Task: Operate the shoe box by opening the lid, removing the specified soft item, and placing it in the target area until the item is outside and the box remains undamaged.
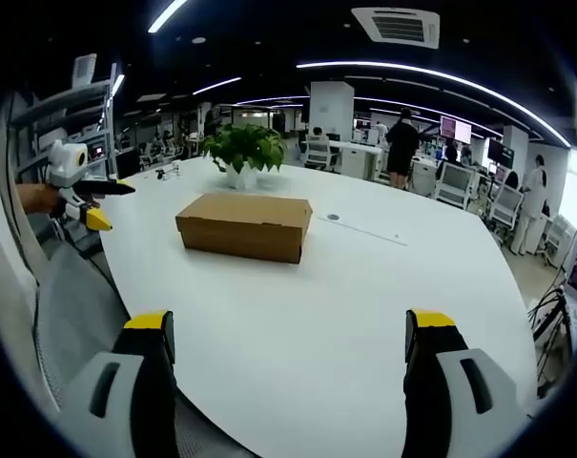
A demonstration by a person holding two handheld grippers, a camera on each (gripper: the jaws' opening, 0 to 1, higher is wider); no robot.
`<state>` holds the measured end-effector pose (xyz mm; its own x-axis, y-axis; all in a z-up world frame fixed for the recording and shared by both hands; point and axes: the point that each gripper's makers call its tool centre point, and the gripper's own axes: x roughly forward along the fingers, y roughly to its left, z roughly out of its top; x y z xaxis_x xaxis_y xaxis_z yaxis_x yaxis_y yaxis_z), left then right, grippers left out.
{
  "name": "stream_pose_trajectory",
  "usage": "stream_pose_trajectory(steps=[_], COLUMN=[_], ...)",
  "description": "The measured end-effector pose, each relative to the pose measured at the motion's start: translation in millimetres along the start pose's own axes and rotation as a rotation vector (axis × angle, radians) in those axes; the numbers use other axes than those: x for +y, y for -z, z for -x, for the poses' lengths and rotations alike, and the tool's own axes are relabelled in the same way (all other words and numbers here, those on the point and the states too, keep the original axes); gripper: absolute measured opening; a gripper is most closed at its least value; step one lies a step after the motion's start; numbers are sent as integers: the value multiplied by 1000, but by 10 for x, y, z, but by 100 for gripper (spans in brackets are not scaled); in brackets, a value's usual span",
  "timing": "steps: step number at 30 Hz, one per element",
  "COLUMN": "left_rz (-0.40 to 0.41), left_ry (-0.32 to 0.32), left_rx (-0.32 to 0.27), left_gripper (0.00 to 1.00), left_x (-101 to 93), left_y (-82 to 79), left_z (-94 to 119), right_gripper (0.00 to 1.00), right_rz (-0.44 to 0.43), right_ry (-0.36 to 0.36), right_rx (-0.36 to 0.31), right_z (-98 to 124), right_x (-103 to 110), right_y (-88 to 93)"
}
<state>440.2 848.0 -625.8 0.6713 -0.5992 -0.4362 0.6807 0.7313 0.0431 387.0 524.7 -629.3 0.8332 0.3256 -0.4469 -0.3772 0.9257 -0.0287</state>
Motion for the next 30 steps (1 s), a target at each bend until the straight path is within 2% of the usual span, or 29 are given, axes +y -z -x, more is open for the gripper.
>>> stream_pose_trajectory(steps=[17,23,30], left_rz=[0,-15,-18], left_ry=[-20,-58,-63], left_rx=[4,27,28], left_gripper=[98,94,92], left_x=[61,135,160], left_y=[-6,-8,-14], left_z=[-30,-82,-129], right_gripper=[94,92,90], right_rz=[23,60,95], right_ry=[-21,-45,-81], right_rx=[9,35,41], right_z=[-32,-95,-221], right_x=[8,-4,13], right_y=[-17,2,-61])
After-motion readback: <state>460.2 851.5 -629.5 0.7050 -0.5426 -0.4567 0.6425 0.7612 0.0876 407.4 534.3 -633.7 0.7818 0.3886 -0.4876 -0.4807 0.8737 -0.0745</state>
